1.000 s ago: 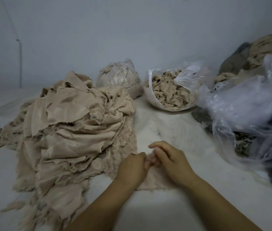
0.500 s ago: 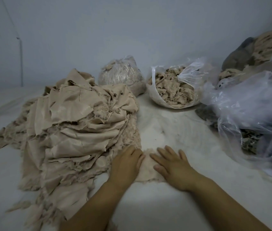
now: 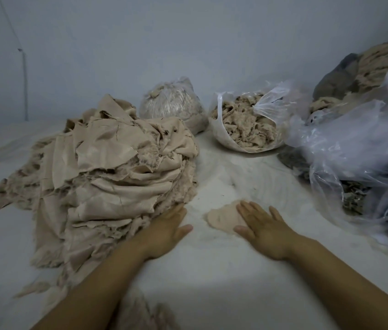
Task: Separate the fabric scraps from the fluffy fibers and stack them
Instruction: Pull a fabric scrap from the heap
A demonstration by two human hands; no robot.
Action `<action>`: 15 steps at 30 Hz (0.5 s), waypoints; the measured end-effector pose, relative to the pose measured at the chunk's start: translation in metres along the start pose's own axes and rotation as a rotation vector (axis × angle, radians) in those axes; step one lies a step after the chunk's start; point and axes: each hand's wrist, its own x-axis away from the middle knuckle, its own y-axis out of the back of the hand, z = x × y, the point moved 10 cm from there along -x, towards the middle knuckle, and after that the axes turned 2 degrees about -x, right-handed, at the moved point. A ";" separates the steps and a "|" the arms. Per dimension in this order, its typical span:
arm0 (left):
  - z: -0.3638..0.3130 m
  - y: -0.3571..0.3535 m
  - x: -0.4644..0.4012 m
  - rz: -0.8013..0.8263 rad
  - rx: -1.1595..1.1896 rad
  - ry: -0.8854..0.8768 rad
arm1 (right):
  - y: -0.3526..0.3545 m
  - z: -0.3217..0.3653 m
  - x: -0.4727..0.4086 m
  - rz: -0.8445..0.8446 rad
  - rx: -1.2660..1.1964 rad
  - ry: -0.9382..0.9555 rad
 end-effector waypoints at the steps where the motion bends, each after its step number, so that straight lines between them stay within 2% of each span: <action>1: 0.000 0.003 0.006 -0.011 0.074 -0.035 | 0.006 -0.010 0.001 0.002 0.010 -0.035; 2: -0.004 0.010 0.012 -0.050 0.182 -0.081 | 0.013 -0.016 0.001 -0.024 0.014 -0.066; 4: -0.007 0.031 0.022 -0.218 0.442 -0.128 | 0.037 -0.011 0.004 -0.206 -0.031 -0.082; 6: 0.004 0.046 0.028 -0.336 0.729 -0.046 | 0.058 0.023 0.013 -0.425 -0.217 0.032; 8: 0.014 0.050 0.034 -0.333 1.016 0.025 | 0.057 0.074 0.020 -0.452 -0.366 0.222; 9: 0.015 0.054 0.039 -0.310 1.050 0.026 | 0.047 0.099 0.022 -0.409 -0.384 0.303; 11: 0.018 0.060 0.050 -0.223 0.911 -0.010 | 0.024 0.137 0.026 -0.335 -0.314 0.432; 12: 0.021 0.060 0.057 -0.167 0.766 -0.036 | 0.016 0.147 0.027 -0.322 -0.251 0.472; 15: 0.040 0.049 0.083 0.043 0.362 -0.024 | 0.009 0.145 0.026 -0.337 -0.224 0.477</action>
